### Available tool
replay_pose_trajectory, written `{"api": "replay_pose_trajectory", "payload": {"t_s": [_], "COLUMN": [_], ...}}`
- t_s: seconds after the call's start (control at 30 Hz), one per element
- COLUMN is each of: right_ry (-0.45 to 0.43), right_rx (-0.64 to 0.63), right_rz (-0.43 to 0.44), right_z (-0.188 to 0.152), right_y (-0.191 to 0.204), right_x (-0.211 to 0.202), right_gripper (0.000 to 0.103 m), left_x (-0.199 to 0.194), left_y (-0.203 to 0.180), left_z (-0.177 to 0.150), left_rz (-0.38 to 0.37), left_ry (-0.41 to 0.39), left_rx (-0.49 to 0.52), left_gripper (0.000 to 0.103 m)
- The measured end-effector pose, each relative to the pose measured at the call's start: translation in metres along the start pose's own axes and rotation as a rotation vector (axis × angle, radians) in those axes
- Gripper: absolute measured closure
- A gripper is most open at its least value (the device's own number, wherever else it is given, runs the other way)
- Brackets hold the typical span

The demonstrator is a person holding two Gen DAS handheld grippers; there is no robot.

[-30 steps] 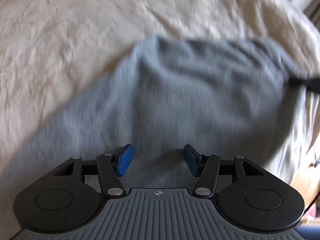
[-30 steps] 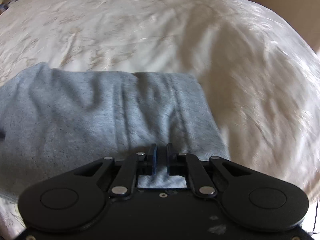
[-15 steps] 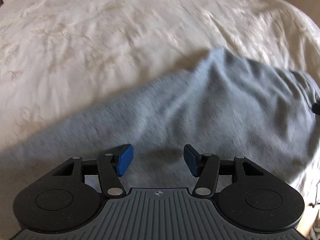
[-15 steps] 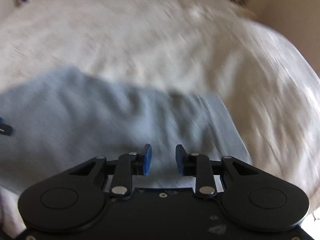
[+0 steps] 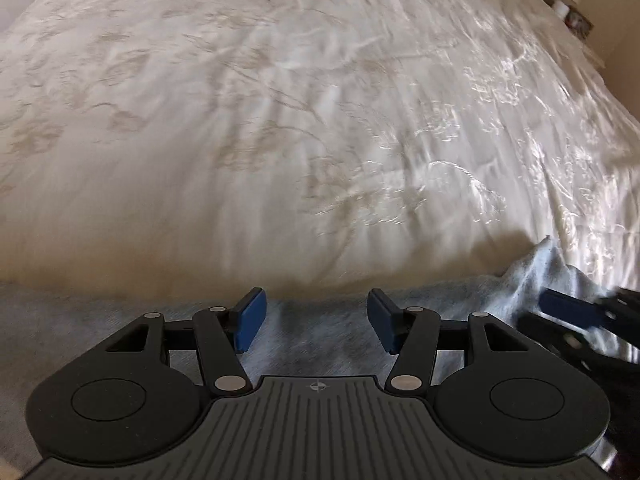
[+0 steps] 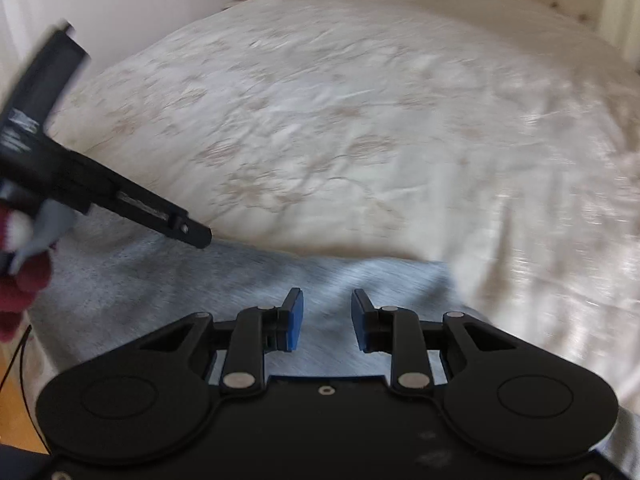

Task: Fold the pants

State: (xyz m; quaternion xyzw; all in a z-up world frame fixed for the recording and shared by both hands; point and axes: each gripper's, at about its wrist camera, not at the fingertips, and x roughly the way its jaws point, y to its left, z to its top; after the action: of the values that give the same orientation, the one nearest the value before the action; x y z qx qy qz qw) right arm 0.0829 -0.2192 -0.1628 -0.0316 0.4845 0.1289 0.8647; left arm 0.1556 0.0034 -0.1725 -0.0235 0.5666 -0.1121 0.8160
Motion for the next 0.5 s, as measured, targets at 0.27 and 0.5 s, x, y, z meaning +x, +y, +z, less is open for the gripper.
{"api": "replay_pose_trajectory", "payload": {"t_s": [0.27, 0.5], "right_ry": [0.019, -0.057], "right_rx": [0.063, 0.088], "right_rz": [-0.078, -0.095], "right_z": [0.024, 0.006], "right_y": [-0.026, -0.039], "right_x": [0.044, -0.016], "right_gripper": [0.081, 0.081], "left_x": [-0.017, -0.024], "left_y": [0.018, 0.012], "left_z": [-0.040, -0.068], "left_rz": [0.071, 0.070], "left_ry": [0.054, 0.105], "left_rx": [0.036, 0.078], "left_gripper": [0.048, 0.048]}}
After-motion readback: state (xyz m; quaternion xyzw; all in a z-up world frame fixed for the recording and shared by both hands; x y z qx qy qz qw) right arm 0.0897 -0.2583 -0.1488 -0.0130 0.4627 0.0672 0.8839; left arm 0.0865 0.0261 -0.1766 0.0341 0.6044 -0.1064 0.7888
